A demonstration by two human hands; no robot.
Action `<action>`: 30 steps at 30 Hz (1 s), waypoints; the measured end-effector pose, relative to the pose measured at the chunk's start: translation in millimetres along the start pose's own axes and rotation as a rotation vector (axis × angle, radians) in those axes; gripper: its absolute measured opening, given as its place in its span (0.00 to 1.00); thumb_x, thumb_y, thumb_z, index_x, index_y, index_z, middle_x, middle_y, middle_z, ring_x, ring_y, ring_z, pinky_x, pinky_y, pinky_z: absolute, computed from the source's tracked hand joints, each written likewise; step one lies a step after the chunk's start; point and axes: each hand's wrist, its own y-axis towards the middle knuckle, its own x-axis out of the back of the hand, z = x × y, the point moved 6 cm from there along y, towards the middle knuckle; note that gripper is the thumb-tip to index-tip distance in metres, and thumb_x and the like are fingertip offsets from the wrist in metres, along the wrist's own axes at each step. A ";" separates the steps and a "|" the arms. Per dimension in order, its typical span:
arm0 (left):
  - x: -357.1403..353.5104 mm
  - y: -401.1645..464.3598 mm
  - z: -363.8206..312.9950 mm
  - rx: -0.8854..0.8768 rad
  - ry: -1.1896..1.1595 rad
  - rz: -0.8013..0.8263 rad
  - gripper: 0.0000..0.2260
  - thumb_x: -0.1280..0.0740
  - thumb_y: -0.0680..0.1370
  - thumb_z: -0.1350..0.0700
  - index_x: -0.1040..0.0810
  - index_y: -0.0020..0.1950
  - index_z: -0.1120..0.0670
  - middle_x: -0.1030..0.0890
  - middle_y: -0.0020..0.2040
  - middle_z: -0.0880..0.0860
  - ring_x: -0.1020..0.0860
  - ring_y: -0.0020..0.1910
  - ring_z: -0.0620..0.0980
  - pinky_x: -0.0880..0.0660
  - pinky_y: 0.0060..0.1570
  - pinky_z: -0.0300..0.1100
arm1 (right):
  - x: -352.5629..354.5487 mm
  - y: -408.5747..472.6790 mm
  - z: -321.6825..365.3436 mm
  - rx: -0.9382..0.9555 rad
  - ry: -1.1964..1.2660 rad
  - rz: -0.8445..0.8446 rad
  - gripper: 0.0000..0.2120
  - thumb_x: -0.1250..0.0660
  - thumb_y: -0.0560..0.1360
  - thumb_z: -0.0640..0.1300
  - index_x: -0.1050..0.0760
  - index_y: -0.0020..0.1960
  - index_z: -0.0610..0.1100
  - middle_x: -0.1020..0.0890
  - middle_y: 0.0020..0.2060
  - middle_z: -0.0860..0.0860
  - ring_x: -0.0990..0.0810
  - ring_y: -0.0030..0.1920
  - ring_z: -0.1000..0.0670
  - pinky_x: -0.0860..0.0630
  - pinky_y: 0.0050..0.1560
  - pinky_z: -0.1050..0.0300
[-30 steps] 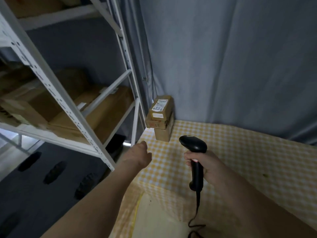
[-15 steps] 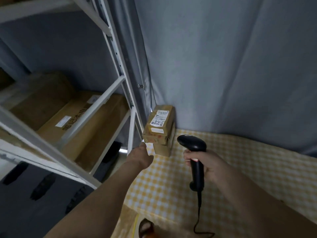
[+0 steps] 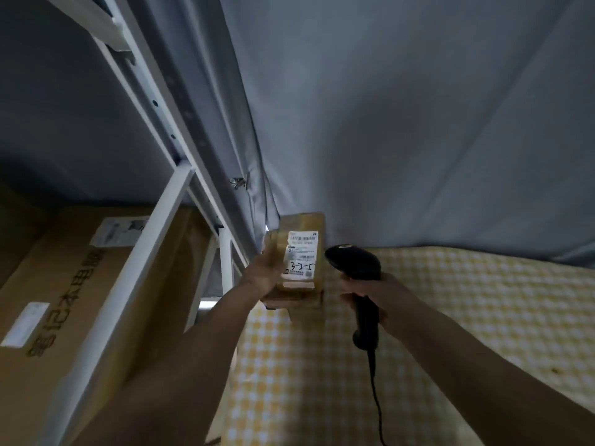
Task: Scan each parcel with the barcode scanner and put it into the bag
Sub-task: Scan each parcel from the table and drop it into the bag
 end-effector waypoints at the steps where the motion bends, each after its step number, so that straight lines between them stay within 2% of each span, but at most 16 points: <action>1: 0.7 14.0 0.9 -0.001 -0.032 0.015 0.20 0.33 0.78 0.46 0.23 0.62 0.60 0.20 0.60 0.60 0.22 0.58 0.59 0.26 0.60 0.51 | -6.7 11.7 2.1 -0.004 0.021 -0.015 0.05 0.29 0.71 0.33 0.22 0.46 0.35 0.21 0.37 0.42 0.22 0.38 0.46 0.25 0.35 0.59; 4: -4.6 50.5 5.8 0.017 -0.107 0.067 0.21 0.37 0.80 0.44 0.24 0.64 0.58 0.20 0.60 0.57 0.21 0.58 0.58 0.25 0.58 0.46 | -20.4 45.7 3.2 -0.024 0.065 -0.093 0.07 0.28 0.70 0.33 0.22 0.47 0.37 0.20 0.36 0.44 0.23 0.39 0.46 0.25 0.37 0.57; 7: -18.8 82.1 16.4 0.071 -0.280 0.120 0.24 0.41 0.80 0.39 0.25 0.66 0.56 0.20 0.60 0.59 0.21 0.57 0.59 0.24 0.60 0.53 | -28.9 72.8 0.0 -0.046 0.089 -0.141 0.06 0.28 0.70 0.35 0.22 0.45 0.38 0.21 0.35 0.46 0.24 0.37 0.48 0.27 0.38 0.57; 9: -29.4 98.8 27.3 0.123 -0.358 0.124 0.28 0.43 0.78 0.35 0.26 0.67 0.55 0.20 0.60 0.59 0.21 0.57 0.60 0.24 0.60 0.55 | -32.3 84.8 -0.4 -0.032 0.122 -0.161 0.04 0.29 0.71 0.34 0.23 0.44 0.39 0.22 0.34 0.49 0.24 0.34 0.51 0.28 0.33 0.60; 11: -41.5 111.2 37.0 0.163 -0.407 0.130 0.34 0.43 0.75 0.30 0.26 0.68 0.54 0.19 0.59 0.59 0.21 0.56 0.59 0.24 0.60 0.55 | -34.9 94.8 -2.9 -0.030 0.149 -0.166 0.04 0.29 0.72 0.34 0.23 0.45 0.39 0.21 0.36 0.48 0.22 0.35 0.50 0.27 0.33 0.59; 14: -53.1 109.9 32.5 0.130 -0.560 0.140 0.29 0.38 0.76 0.34 0.27 0.68 0.54 0.18 0.56 0.59 0.19 0.53 0.59 0.21 0.54 0.54 | -37.3 102.6 -9.2 -0.060 0.188 -0.142 0.07 0.30 0.72 0.34 0.22 0.49 0.37 0.17 0.42 0.45 0.18 0.44 0.45 0.23 0.39 0.54; 15: -56.0 108.5 31.6 0.121 -0.630 0.127 0.28 0.34 0.75 0.36 0.27 0.67 0.54 0.17 0.55 0.59 0.18 0.52 0.59 0.19 0.51 0.53 | -37.0 102.0 -10.2 -0.066 0.189 -0.132 0.08 0.30 0.72 0.34 0.22 0.51 0.37 0.16 0.42 0.45 0.17 0.43 0.46 0.22 0.38 0.55; 18: -70.2 106.9 37.6 0.121 -0.738 0.145 0.39 0.28 0.62 0.28 0.25 0.66 0.50 0.16 0.54 0.57 0.16 0.50 0.57 0.19 0.48 0.57 | -32.8 94.3 -10.1 -0.055 0.160 -0.111 0.09 0.29 0.72 0.35 0.22 0.52 0.37 0.16 0.42 0.46 0.16 0.38 0.50 0.23 0.33 0.60; 19: -75.2 103.4 36.2 0.100 -0.760 0.185 0.38 0.28 0.62 0.28 0.24 0.65 0.50 0.17 0.55 0.57 0.16 0.50 0.58 0.20 0.49 0.58 | -29.4 90.8 -9.3 -0.043 0.153 -0.115 0.10 0.29 0.72 0.35 0.22 0.52 0.37 0.16 0.43 0.45 0.16 0.40 0.49 0.22 0.35 0.59; 22: -64.8 74.9 13.4 -0.023 -0.867 0.174 0.21 0.26 0.71 0.42 0.21 0.60 0.49 0.16 0.54 0.58 0.16 0.50 0.58 0.19 0.46 0.56 | -15.7 80.3 -5.4 0.000 0.119 -0.160 0.12 0.28 0.71 0.36 0.21 0.54 0.36 0.16 0.47 0.42 0.18 0.48 0.43 0.21 0.47 0.51; 24: -61.0 60.1 5.5 -0.073 -0.914 0.120 0.09 0.24 0.72 0.53 0.18 0.51 0.45 0.15 0.51 0.56 0.16 0.48 0.56 0.19 0.45 0.55 | -8.5 68.7 -0.5 0.034 0.096 -0.165 0.13 0.27 0.70 0.37 0.21 0.54 0.36 0.16 0.49 0.41 0.18 0.50 0.41 0.21 0.54 0.44; 25: -60.7 50.8 2.8 -0.074 -0.916 0.122 0.09 0.24 0.71 0.56 0.17 0.49 0.46 0.15 0.50 0.56 0.16 0.47 0.56 0.19 0.45 0.56 | -5.0 61.5 1.7 0.050 0.080 -0.164 0.14 0.27 0.70 0.37 0.21 0.54 0.36 0.16 0.49 0.41 0.18 0.51 0.40 0.23 0.56 0.41; 27: -58.9 31.4 -1.0 -0.036 -0.848 0.173 0.14 0.22 0.69 0.56 0.18 0.52 0.49 0.15 0.50 0.56 0.16 0.48 0.55 0.19 0.47 0.57 | 3.2 43.7 5.7 0.074 0.050 -0.171 0.14 0.26 0.70 0.38 0.21 0.54 0.37 0.16 0.49 0.41 0.19 0.52 0.39 0.23 0.57 0.38; 29: -61.1 10.6 -5.5 -0.019 -0.715 0.315 0.21 0.22 0.68 0.54 0.21 0.60 0.52 0.15 0.51 0.55 0.16 0.50 0.55 0.19 0.50 0.57 | 13.9 23.8 9.3 0.095 0.034 -0.182 0.14 0.27 0.70 0.38 0.21 0.55 0.37 0.17 0.48 0.40 0.18 0.51 0.39 0.22 0.55 0.41; 30: -61.8 -1.7 -9.2 -0.036 -0.640 0.385 0.23 0.22 0.68 0.54 0.22 0.62 0.53 0.15 0.51 0.54 0.16 0.51 0.54 0.20 0.51 0.56 | 19.0 13.0 11.1 0.111 0.031 -0.182 0.14 0.27 0.70 0.38 0.22 0.55 0.37 0.16 0.47 0.41 0.18 0.49 0.40 0.20 0.50 0.45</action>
